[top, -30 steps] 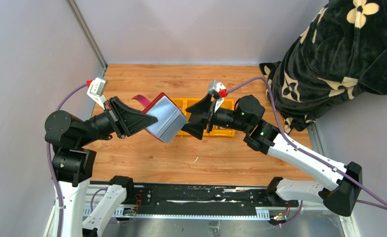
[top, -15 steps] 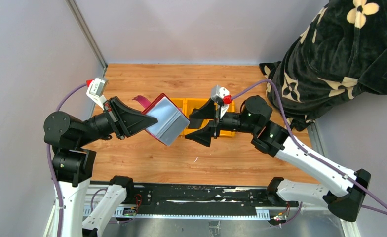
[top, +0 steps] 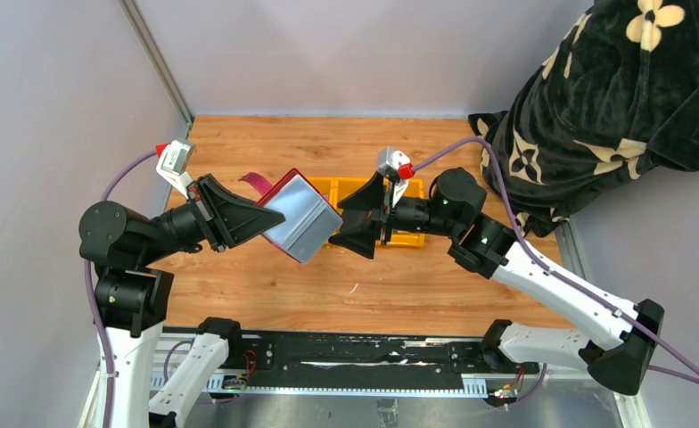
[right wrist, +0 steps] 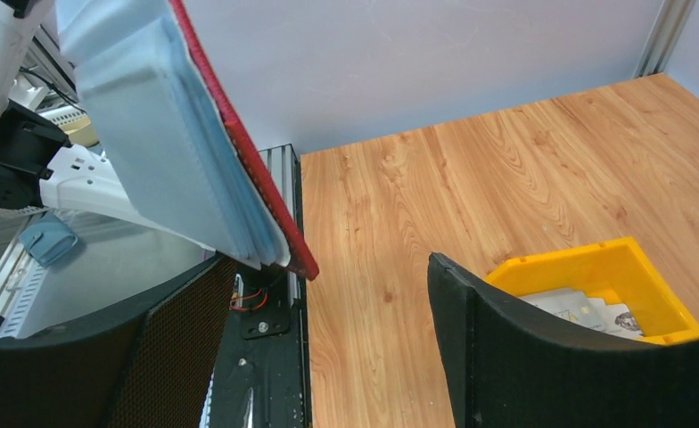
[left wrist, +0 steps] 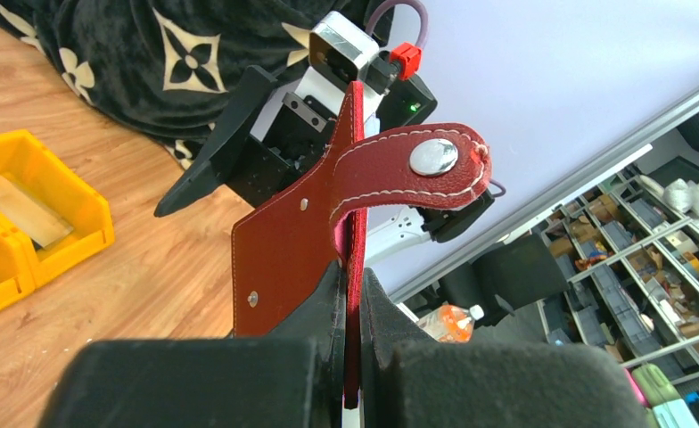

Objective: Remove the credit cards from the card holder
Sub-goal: Remove the credit card from the card holder.

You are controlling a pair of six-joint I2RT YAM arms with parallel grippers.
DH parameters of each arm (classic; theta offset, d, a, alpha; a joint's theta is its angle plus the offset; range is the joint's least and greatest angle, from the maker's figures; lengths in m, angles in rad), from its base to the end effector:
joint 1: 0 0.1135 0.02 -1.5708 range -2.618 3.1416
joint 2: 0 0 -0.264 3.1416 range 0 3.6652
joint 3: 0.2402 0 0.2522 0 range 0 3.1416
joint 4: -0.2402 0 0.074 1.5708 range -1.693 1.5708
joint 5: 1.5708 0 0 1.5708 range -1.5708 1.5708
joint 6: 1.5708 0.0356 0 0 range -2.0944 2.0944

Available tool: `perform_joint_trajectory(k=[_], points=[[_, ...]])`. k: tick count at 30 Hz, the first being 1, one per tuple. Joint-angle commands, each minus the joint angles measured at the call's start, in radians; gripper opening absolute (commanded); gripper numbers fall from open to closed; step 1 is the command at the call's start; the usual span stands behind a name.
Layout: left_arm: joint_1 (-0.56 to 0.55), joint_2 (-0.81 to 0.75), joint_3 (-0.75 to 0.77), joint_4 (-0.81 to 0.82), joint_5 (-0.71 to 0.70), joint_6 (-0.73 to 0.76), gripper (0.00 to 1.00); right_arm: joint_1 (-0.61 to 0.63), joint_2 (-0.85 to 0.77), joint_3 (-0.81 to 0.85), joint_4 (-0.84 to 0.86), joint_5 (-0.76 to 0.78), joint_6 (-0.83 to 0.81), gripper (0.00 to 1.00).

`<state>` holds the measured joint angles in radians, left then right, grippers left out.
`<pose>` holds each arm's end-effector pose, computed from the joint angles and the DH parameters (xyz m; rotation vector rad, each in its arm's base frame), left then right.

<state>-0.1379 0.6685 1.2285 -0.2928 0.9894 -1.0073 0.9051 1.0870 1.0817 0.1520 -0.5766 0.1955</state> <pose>0.0739 -0.0403 0.4828 0.2929 1.6033 -1.5484 0.1362 0.2048 0.4211 -1.0050 1.2283 1.2888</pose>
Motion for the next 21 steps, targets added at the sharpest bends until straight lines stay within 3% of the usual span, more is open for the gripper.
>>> perform_joint_trajectory(k=[1, 21], points=[[0.008, -0.014, 0.009, 0.015, 0.021, -0.014, 0.00, 0.012, 0.012, 0.034, 0.060, 0.017, 0.043, 0.82], [0.008, -0.017, 0.009, 0.014, 0.023, -0.008, 0.00, 0.012, 0.005, 0.070, -0.007, -0.095, 0.027, 0.80]])
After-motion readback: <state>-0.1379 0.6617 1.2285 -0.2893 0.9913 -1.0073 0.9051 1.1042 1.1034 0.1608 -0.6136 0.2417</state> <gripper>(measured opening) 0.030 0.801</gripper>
